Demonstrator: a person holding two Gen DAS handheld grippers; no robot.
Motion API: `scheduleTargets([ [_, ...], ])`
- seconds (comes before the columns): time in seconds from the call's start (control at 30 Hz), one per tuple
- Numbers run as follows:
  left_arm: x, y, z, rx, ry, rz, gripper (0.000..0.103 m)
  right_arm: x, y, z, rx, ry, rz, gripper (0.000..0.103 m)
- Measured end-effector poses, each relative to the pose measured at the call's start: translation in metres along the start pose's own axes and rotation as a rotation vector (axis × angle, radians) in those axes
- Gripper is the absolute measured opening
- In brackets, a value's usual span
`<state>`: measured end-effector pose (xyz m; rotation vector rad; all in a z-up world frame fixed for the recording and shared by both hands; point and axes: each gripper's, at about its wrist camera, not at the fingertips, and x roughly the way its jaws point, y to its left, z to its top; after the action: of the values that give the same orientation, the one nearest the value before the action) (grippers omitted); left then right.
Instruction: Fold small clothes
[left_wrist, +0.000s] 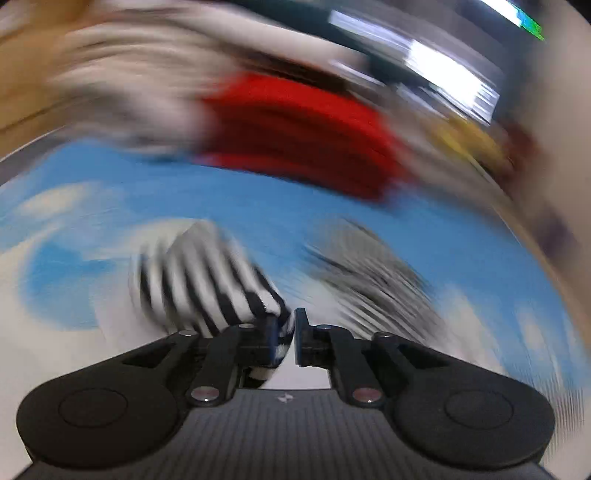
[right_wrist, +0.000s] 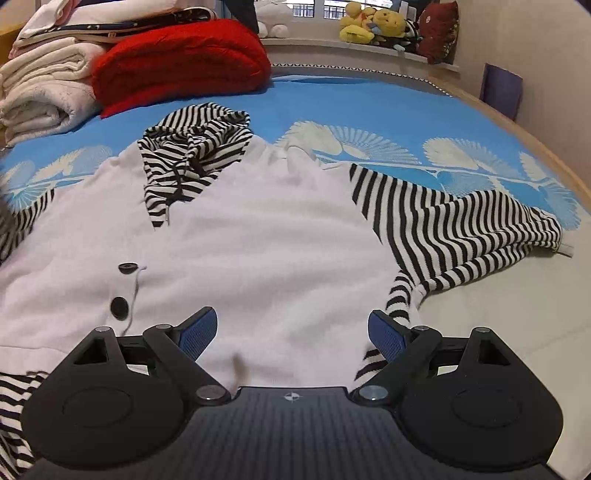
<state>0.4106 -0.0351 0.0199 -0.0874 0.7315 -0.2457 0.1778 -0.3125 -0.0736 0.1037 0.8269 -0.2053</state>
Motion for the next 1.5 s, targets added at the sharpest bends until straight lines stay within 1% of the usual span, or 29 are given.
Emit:
scheduleTargets([
  [0.03, 0.011, -0.039, -0.016, 0.111, 0.081, -0.067, 0.064, -0.001, 0.001, 0.001, -0.003, -0.004, 0.002, 0.089],
  [0.07, 0.018, -0.068, -0.037, 0.198, 0.144, -0.095, 0.093, -0.002, 0.001, 0.002, -0.005, -0.01, 0.004, 0.089],
  [0.1, 0.018, -0.084, -0.057, 0.25, 0.15, -0.078, 0.1, -0.004, -0.001, 0.003, -0.002, -0.016, 0.005, 0.089],
  [0.13, 0.014, -0.092, -0.075, 0.293, 0.142, -0.053, 0.103, -0.005, -0.003, 0.004, 0.007, -0.02, 0.004, 0.089],
  [0.17, 0.008, -0.092, -0.09, 0.335, 0.149, -0.044, 0.103, -0.007, -0.007, 0.004, 0.025, -0.024, 0.003, 0.089],
  [0.2, 0.001, -0.084, -0.101, 0.346, 0.167, -0.035, 0.103, -0.009, -0.012, 0.004, 0.043, -0.025, 0.003, 0.089],
  [0.27, -0.016, -0.055, -0.113, 0.301, 0.18, 0.005, 0.103, -0.011, -0.02, 0.003, 0.067, -0.026, 0.009, 0.089],
  [0.37, -0.033, -0.001, -0.113, 0.139, 0.16, 0.114, 0.103, -0.011, -0.027, 0.001, 0.07, -0.018, 0.01, 0.089],
  [0.47, -0.035, 0.05, -0.115, -0.047, 0.147, 0.193, 0.103, -0.011, -0.03, 0.002, 0.095, -0.023, 0.02, 0.089],
  [0.5, -0.032, 0.062, -0.116, -0.094, 0.159, 0.196, 0.103, -0.012, -0.031, 0.004, 0.116, -0.033, 0.042, 0.089],
  [0.57, -0.024, 0.081, -0.113, -0.149, 0.176, 0.17, 0.103, -0.014, -0.037, 0.011, 0.172, -0.049, 0.111, 0.089],
  [0.63, -0.012, 0.094, -0.112, -0.172, 0.19, 0.196, 0.103, -0.009, -0.045, 0.024, 0.251, -0.036, 0.194, 0.089],
  [0.7, -0.003, 0.104, -0.107, -0.188, 0.203, 0.247, 0.103, 0.009, -0.051, 0.049, 0.348, 0.029, 0.271, 0.089],
  [0.77, -0.001, 0.112, -0.098, -0.206, 0.198, 0.254, 0.103, 0.035, -0.048, 0.08, 0.424, 0.09, 0.349, 0.089],
  [0.8, -0.001, 0.114, -0.095, -0.21, 0.196, 0.259, 0.103, 0.05, -0.042, 0.097, 0.446, 0.114, 0.36, 0.089],
  [0.83, -0.001, 0.117, -0.092, -0.212, 0.197, 0.272, 0.103, 0.064, -0.035, 0.112, 0.458, 0.135, 0.353, 0.089],
  [0.9, 0.0, 0.117, -0.089, -0.213, 0.213, 0.302, 0.103, 0.096, -0.015, 0.143, 0.504, 0.197, 0.289, 0.089],
  [0.93, 0.003, 0.118, -0.088, -0.219, 0.227, 0.314, 0.103, 0.11, -0.006, 0.154, 0.548, 0.231, 0.242, 0.089],
  [1.0, 0.007, 0.123, -0.09, -0.251, 0.263, 0.317, 0.103, 0.133, 0.009, 0.172, 0.681, 0.294, 0.108, 0.089],
  [1.03, 0.011, 0.125, -0.089, -0.272, 0.269, 0.309, 0.103, 0.141, 0.017, 0.179, 0.739, 0.301, 0.06, 0.089],
  [1.07, 0.012, 0.127, -0.091, -0.292, 0.273, 0.301, 0.103, 0.148, 0.026, 0.184, 0.765, 0.285, 0.039, 0.089],
  [1.13, 0.016, 0.13, -0.091, -0.315, 0.283, 0.289, 0.103, 0.164, 0.041, 0.191, 0.713, 0.281, -0.011, 0.089],
  [1.17, 0.017, 0.13, -0.091, -0.316, 0.29, 0.287, 0.103, 0.174, 0.05, 0.192, 0.648, 0.304, -0.064, 0.076],
  [1.2, 0.018, 0.13, -0.091, -0.314, 0.295, 0.287, 0.103, 0.181, 0.058, 0.189, 0.574, 0.33, -0.099, 0.057],
  [1.23, 0.019, 0.129, -0.092, -0.313, 0.296, 0.289, 0.103, 0.184, 0.064, 0.186, 0.494, 0.355, -0.104, 0.009],
  [1.27, 0.02, 0.129, -0.092, -0.314, 0.297, 0.289, 0.103, 0.184, 0.068, 0.186, 0.436, 0.365, -0.079, 0.009],
  [1.33, 0.019, 0.129, -0.092, -0.317, 0.294, 0.282, 0.103, 0.164, 0.068, 0.192, 0.398, 0.295, -0.007, 0.009],
  [1.43, 0.015, 0.131, -0.092, -0.324, 0.28, 0.295, 0.103, 0.105, 0.059, 0.211, 0.371, 0.117, 0.18, 0.009],
  [1.5, 0.012, 0.135, -0.091, -0.341, 0.265, 0.299, 0.103, 0.064, 0.05, 0.209, 0.284, 0.008, 0.245, 0.009],
])
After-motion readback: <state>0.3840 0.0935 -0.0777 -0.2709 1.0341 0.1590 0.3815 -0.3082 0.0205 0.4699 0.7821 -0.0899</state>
